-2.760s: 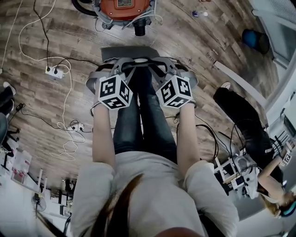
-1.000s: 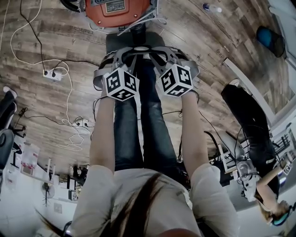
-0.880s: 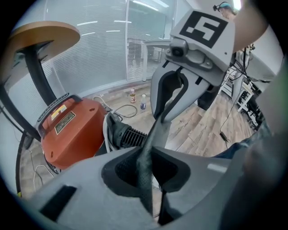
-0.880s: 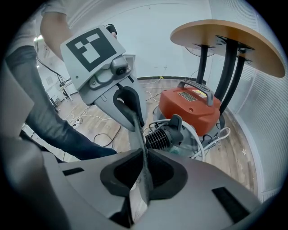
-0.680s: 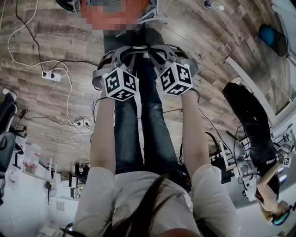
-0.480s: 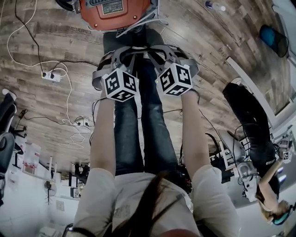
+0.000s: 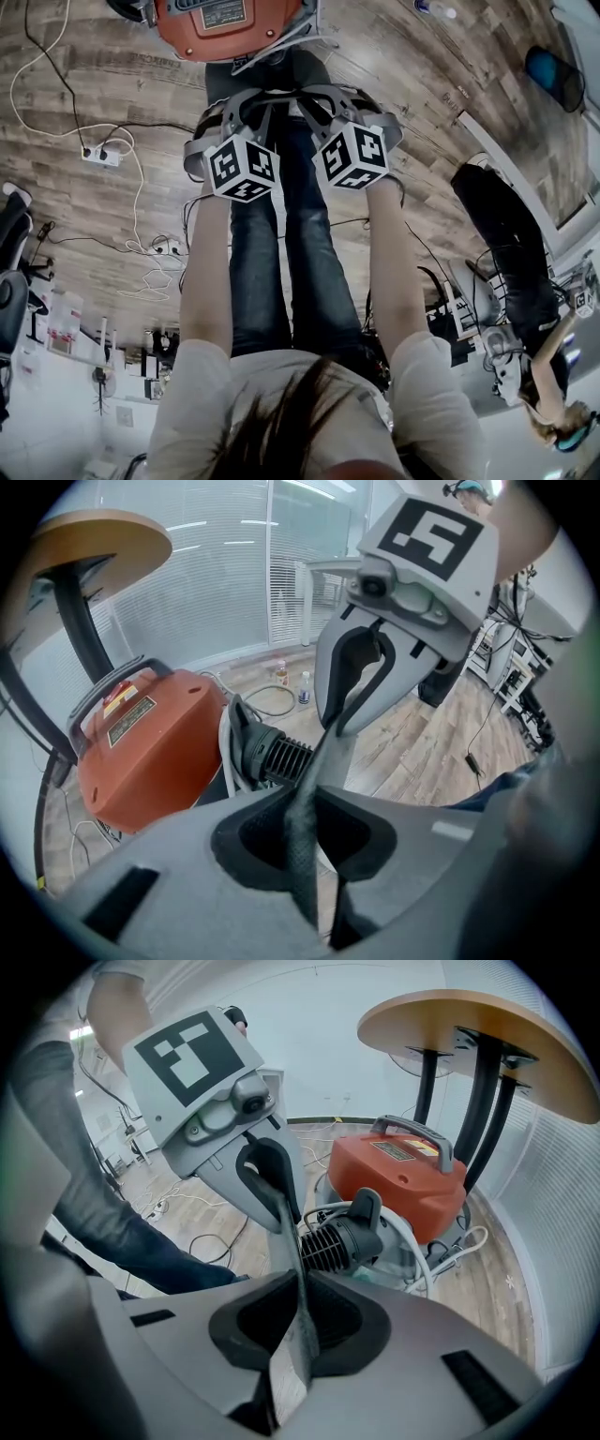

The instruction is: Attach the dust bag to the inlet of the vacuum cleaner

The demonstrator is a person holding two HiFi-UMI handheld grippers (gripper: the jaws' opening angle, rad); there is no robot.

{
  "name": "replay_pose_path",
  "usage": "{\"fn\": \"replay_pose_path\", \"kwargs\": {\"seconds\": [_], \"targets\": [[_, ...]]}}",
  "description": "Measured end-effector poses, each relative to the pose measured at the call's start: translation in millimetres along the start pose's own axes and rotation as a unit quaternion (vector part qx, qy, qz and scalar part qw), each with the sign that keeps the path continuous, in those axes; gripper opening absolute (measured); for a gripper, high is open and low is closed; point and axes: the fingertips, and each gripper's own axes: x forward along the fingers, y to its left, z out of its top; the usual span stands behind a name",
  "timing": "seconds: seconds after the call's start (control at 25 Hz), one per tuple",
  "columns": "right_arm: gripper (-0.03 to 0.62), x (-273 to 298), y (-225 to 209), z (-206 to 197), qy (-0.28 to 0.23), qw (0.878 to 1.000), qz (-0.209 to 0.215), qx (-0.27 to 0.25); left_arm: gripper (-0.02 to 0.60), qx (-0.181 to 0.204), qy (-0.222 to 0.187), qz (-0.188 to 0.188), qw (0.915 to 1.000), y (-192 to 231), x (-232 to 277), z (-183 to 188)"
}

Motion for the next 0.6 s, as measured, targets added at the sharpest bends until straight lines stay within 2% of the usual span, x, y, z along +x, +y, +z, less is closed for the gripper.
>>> {"fn": "replay_pose_path", "kwargs": {"seconds": [0.6], "targets": [[0.038,0.1,-8.8,-0.7,0.002,1.0,0.013,-0.021,0.063,-0.006,-0.008,0.001,1.0,4.2,1.7,4.7]]}}
